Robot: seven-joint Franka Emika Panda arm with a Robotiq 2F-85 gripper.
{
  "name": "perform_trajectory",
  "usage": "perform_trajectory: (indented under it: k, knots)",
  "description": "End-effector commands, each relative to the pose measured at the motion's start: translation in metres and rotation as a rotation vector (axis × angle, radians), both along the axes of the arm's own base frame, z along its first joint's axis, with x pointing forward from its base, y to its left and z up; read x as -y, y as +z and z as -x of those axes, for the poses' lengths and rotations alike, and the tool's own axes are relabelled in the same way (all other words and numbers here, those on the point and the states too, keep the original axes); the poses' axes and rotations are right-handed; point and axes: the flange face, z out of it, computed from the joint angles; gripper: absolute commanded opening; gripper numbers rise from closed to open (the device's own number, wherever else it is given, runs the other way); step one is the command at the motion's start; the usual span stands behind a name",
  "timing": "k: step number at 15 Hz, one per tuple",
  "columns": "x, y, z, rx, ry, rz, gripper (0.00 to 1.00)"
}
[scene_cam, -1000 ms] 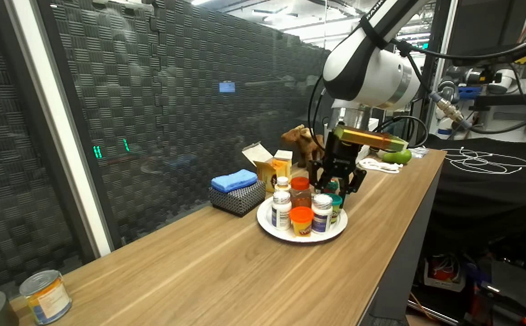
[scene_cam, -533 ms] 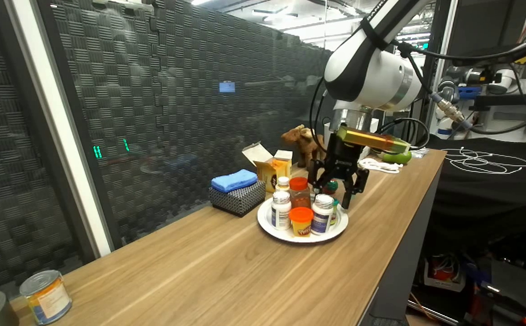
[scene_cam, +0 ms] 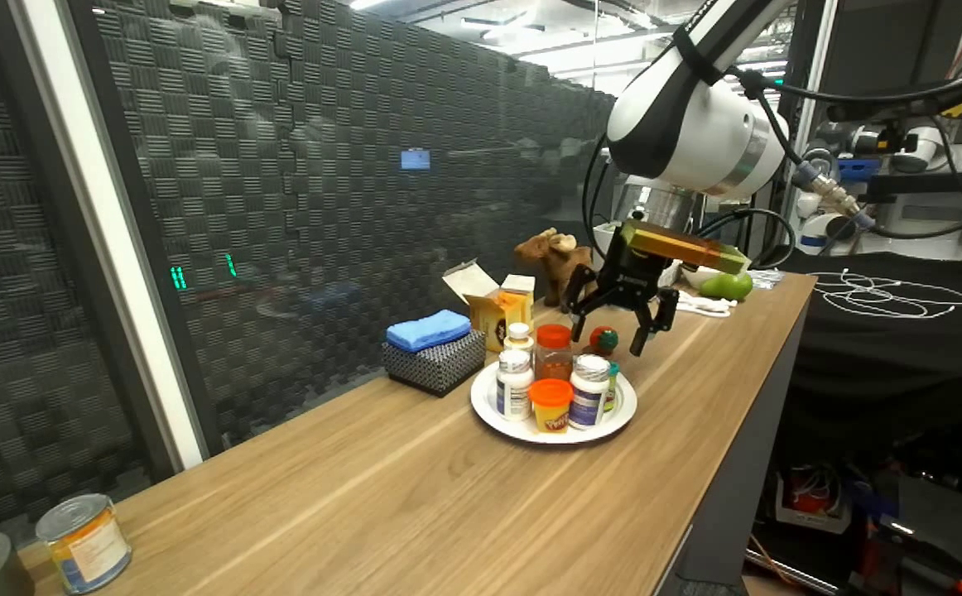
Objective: Put the objects on the table onto the tray
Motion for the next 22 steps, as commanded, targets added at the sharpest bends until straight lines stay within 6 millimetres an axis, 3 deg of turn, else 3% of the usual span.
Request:
perform_trajectory:
  k: [1,4,8,15,16,17,22]
  knots:
    - [0.021,0.021,-0.003,0.075,-0.118,0.044,1.00]
    - [0.039,0.022,-0.020,0.092,-0.218,0.097,1.00]
    - [0.056,0.009,-0.044,0.043,-0.305,0.147,1.00]
    - [0.059,-0.012,-0.073,-0.047,-0.366,0.140,1.00]
    - [0.059,-0.013,-0.074,-0.058,-0.374,0.137,0.91]
    - [0.058,-0.014,-0.072,-0.067,-0.382,0.132,0.74]
    - [0.067,-0.018,-0.063,-0.097,-0.444,0.126,0.35]
